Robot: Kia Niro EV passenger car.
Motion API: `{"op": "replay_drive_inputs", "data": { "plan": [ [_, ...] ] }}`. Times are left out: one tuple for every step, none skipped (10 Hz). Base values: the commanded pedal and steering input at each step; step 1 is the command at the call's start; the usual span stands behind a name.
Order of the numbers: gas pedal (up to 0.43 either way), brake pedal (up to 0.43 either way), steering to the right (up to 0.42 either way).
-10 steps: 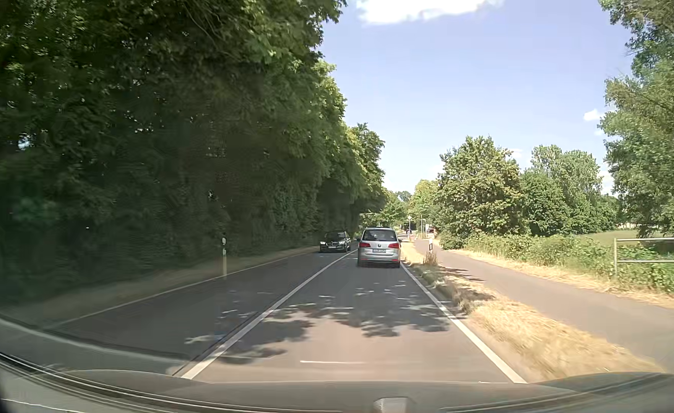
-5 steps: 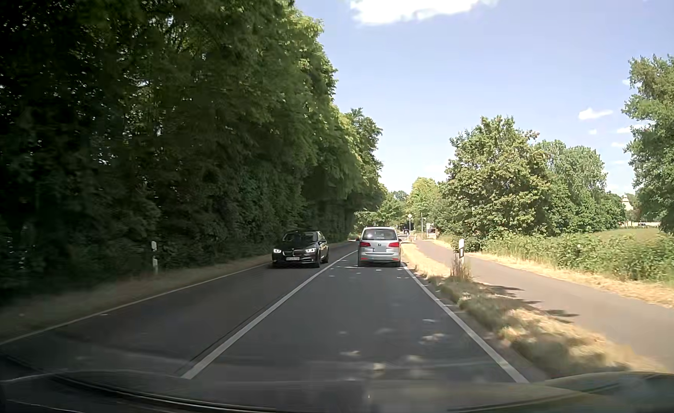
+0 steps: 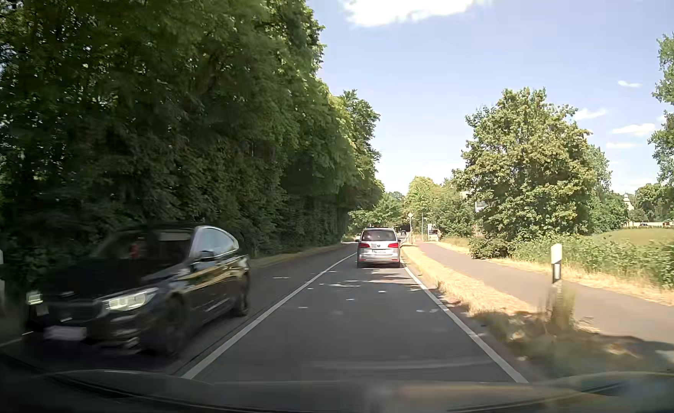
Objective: Follow the waypoints while adhering to traffic rules and regulations
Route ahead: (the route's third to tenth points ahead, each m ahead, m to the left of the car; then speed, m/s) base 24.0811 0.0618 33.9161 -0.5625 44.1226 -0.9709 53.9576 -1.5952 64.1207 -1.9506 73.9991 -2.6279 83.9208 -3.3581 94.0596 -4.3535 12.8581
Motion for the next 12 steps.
{"op": "replay_drive_inputs", "data": {
  "plan": [
    [0.000,0.030,0.011],
    [0.000,0.030,0.013],
    [0.000,0.030,0.013],
    [0.000,0.030,0.013],
    [0.008,0.030,0.013],
    [0.008,0.030,0.012],
    [0.020,0.030,0.011],
    [0.020,0.030,0.011],
    [0.028,0.030,0.011],
    [0.028,0.030,0.010],
    [0.039,0.030,0.010],
    [0.039,0.030,0.009]
  ]
}}
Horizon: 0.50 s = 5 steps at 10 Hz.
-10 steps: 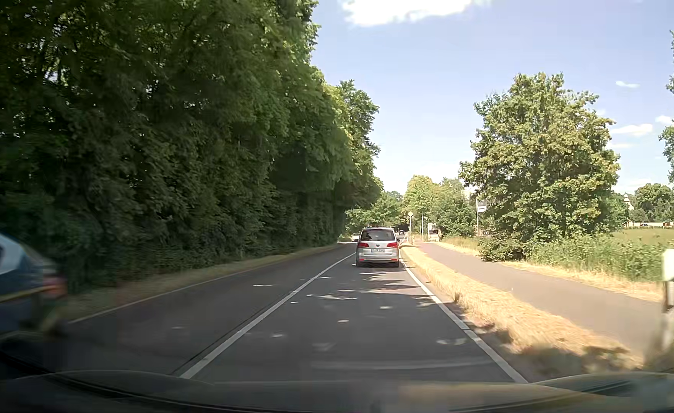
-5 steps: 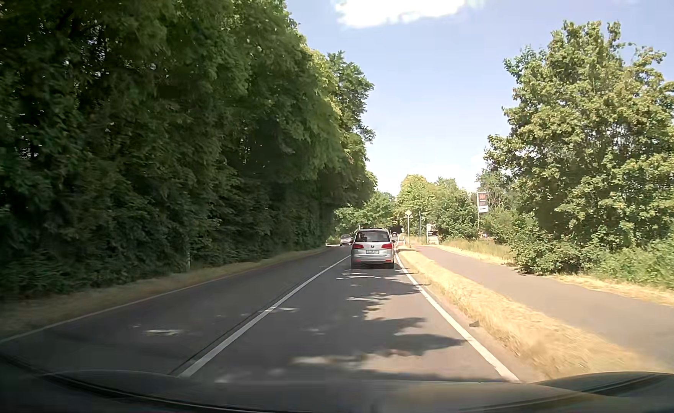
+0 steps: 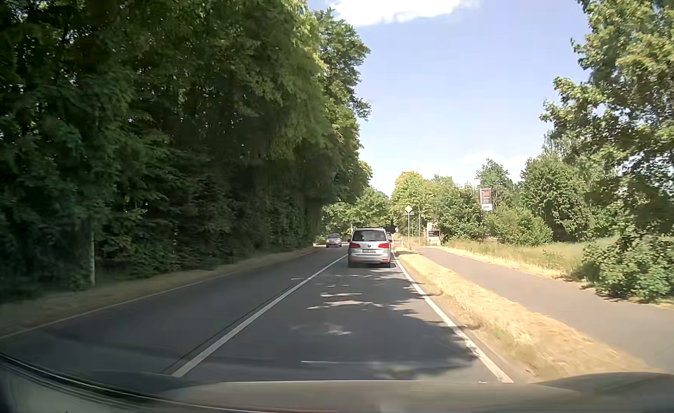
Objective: Follow the waypoints while adhering to traffic rules and regulations
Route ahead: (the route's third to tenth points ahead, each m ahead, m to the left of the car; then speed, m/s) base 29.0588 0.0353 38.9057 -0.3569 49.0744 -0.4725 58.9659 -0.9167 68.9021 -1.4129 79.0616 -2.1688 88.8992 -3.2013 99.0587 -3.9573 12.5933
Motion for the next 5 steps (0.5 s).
{"op": "replay_drive_inputs", "data": {
  "plan": [
    [0.039,0.030,0.008],
    [0.047,0.030,0.008],
    [0.059,0.030,0.007],
    [0.067,0.030,0.007],
    [0.067,0.030,0.007]
  ]
}}
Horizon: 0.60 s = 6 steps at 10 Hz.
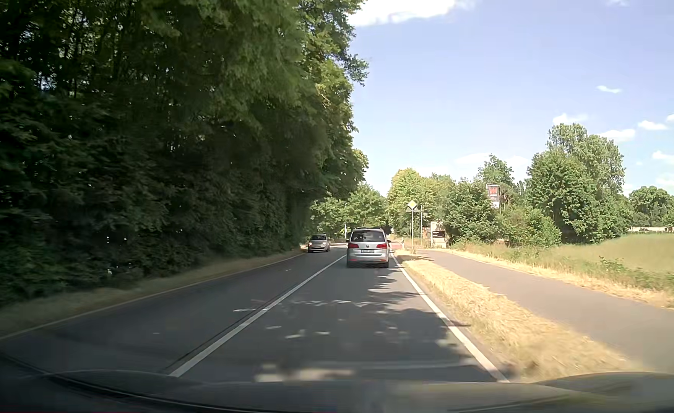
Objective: Follow the waypoints while adhering to traffic rules and regulations
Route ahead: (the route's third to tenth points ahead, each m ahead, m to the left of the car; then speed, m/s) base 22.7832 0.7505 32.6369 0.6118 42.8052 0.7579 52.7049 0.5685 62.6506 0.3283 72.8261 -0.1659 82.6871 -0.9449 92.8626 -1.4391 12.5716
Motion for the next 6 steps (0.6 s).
{"op": "replay_drive_inputs", "data": {
  "plan": [
    [0.067,0.030,0.007],
    [0.067,0.030,0.007],
    [0.067,0.030,0.007],
    [0.067,0.030,0.007],
    [0.067,0.030,0.007],
    [0.067,0.030,0.007]
  ]
}}
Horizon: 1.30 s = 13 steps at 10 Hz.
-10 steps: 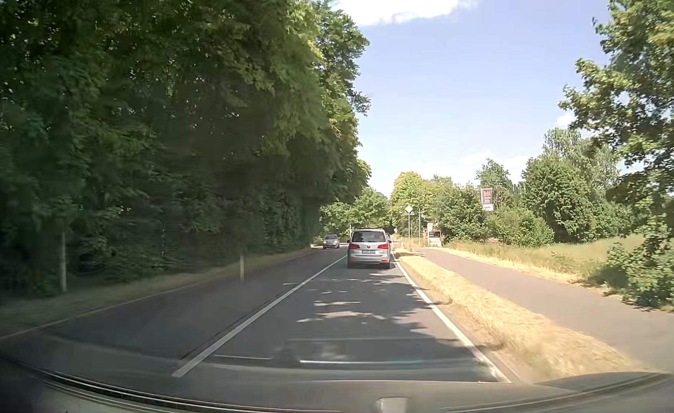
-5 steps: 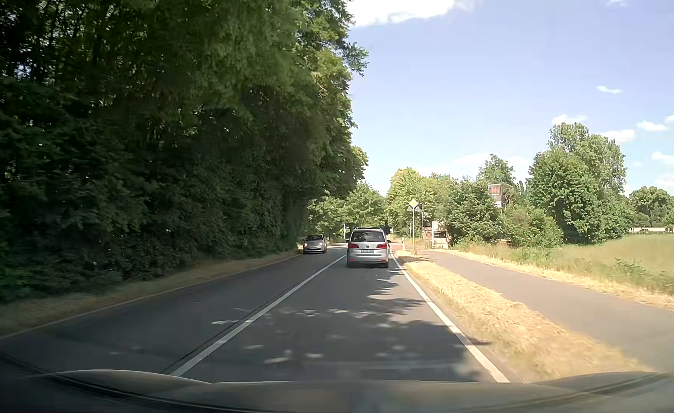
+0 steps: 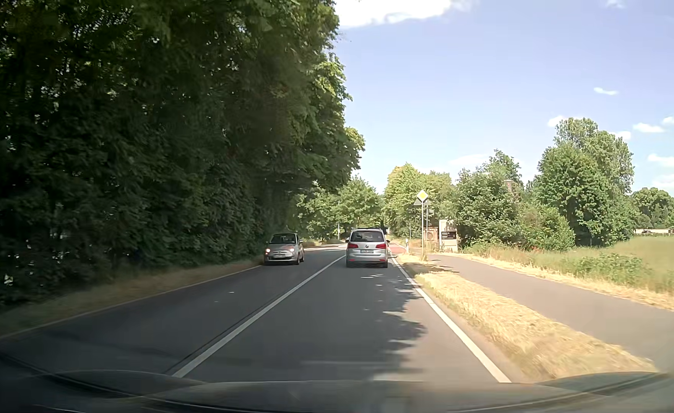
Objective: Follow the waypoints while adhering to traffic rules and regulations
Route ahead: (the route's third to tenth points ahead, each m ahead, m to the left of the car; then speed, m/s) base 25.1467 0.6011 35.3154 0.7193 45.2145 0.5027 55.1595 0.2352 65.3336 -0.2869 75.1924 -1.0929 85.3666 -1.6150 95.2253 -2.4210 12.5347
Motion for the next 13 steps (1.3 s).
{"op": "replay_drive_inputs", "data": {
  "plan": [
    [0.067,0.030,0.007],
    [0.067,0.030,0.007],
    [0.067,0.030,0.007],
    [0.067,0.030,0.007],
    [0.067,0.030,0.007],
    [0.067,0.030,0.007],
    [0.067,0.030,0.007],
    [0.067,0.030,0.007],
    [0.067,0.030,0.007],
    [0.067,0.030,0.007],
    [0.067,0.030,0.007],
    [0.067,0.030,0.007],
    [0.067,0.030,0.007]
  ]
}}
